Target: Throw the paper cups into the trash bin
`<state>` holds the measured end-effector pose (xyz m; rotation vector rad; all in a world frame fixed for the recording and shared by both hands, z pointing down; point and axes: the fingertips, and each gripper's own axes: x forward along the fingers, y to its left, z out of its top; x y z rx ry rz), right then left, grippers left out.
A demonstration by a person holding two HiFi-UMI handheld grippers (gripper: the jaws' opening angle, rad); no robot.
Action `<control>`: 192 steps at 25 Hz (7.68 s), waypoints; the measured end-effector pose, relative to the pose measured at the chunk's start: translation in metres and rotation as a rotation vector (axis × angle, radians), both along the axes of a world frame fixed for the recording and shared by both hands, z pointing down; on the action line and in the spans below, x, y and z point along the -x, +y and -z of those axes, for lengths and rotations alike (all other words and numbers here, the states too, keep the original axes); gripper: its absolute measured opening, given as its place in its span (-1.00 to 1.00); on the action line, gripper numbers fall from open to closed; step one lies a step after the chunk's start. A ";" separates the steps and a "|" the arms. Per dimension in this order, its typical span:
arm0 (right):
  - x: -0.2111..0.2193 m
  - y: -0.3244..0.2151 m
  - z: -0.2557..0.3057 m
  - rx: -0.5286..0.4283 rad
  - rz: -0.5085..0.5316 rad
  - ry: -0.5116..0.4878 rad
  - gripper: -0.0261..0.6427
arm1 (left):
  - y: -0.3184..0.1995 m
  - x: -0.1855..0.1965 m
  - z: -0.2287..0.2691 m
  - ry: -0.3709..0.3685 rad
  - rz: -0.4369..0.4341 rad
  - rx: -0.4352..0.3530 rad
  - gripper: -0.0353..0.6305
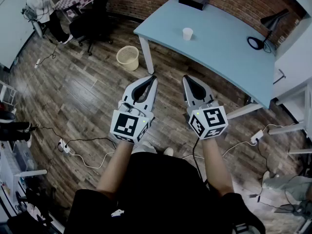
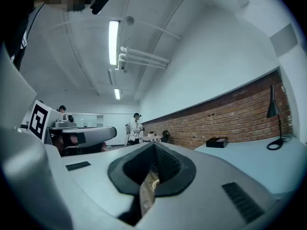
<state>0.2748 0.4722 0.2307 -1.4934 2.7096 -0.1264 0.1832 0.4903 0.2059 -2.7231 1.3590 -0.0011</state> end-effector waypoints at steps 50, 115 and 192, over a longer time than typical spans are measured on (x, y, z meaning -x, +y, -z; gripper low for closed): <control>0.063 -0.163 -0.003 0.022 -0.010 -0.009 -0.91 | -0.170 0.063 -0.024 0.061 -0.030 0.071 -0.87; -0.018 -0.369 -0.045 0.105 -0.231 0.011 -0.91 | -0.379 0.004 -0.084 0.000 -0.200 0.138 -0.87; -0.196 -0.445 -0.232 0.475 -0.399 -0.082 -0.91 | -0.507 -0.242 -0.325 -0.771 -0.533 0.302 -0.70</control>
